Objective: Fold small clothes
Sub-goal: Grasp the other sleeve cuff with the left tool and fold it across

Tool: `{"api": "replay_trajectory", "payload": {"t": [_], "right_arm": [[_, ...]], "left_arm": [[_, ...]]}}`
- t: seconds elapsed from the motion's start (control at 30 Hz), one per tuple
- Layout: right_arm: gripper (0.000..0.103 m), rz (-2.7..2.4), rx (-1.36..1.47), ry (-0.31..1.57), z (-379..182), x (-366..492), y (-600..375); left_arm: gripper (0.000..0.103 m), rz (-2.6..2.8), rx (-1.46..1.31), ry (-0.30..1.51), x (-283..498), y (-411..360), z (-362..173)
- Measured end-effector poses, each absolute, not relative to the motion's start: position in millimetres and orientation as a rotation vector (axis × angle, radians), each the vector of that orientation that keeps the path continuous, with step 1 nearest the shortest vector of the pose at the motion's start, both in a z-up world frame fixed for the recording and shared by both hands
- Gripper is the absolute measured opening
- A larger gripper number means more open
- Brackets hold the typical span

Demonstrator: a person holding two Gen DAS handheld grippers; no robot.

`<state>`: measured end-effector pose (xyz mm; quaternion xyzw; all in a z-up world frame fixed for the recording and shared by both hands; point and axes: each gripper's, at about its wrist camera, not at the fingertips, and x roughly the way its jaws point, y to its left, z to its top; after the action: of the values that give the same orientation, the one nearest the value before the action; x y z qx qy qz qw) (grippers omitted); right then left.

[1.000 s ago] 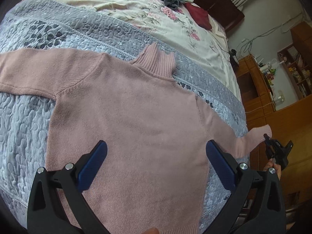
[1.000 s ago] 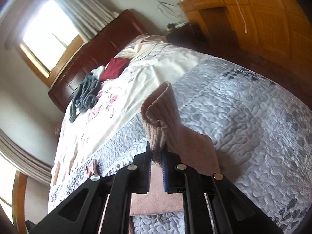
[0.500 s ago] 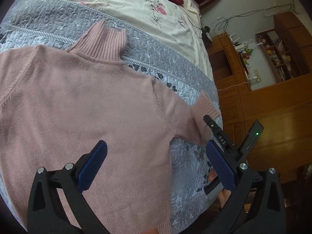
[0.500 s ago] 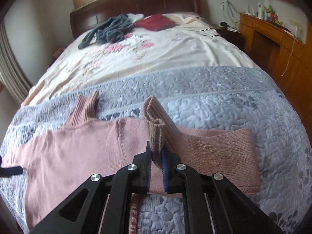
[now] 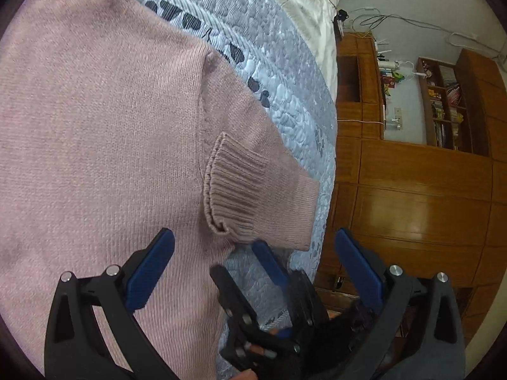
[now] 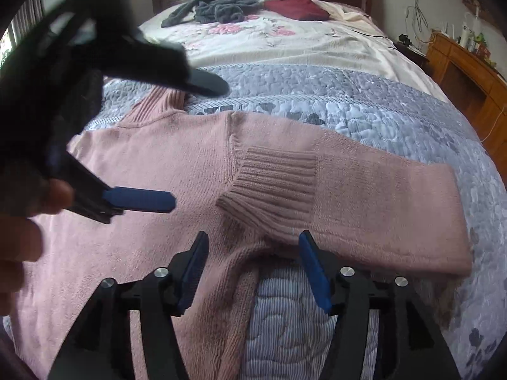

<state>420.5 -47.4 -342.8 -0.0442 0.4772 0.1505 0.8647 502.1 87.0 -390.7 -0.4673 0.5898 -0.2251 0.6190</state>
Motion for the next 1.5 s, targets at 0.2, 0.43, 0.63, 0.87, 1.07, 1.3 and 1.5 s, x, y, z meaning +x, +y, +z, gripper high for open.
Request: {"api": "replay_trajectory", "payload": {"t": [0.2, 0.43, 0.63, 0.87, 1.07, 1.3, 1.5], "right_arm": [[0.060, 0.325, 0.069, 1.006, -332.1, 360.4, -78.9], [0.062, 0.310, 0.243, 1.028, -328.4, 315.5, -95.2], [0.062, 0.342, 0.297, 1.027, -319.1, 299.6, -88.0], [0.062, 0.380, 0.275, 1.035, -313.8, 287.2, -71.1], [0.062, 0.392, 0.287, 1.037, -309.7, 282.8, -64.3], [0.062, 0.391, 0.306, 1.055, -312.5, 286.0, -58.9], [0.062, 0.381, 0.302, 1.061, -314.2, 289.5, -55.6]], "left_arm": [[0.090, -0.545, -1.162, 1.379, 513.4, 62.7, -414.2], [0.009, -0.477, -1.097, 1.451, 522.5, 52.3, -418.7], [0.007, -0.497, -1.041, 1.350, 526.6, 70.4, -367.2], [0.007, -0.491, -0.902, 1.207, 518.4, 143.7, -283.5], [0.007, -0.417, -0.849, 1.131, 494.3, 232.4, -242.1], [0.007, -0.330, -0.850, 1.106, 475.8, 303.7, -239.0], [0.007, -0.299, -0.857, 1.107, 460.2, 338.4, -253.5]]}}
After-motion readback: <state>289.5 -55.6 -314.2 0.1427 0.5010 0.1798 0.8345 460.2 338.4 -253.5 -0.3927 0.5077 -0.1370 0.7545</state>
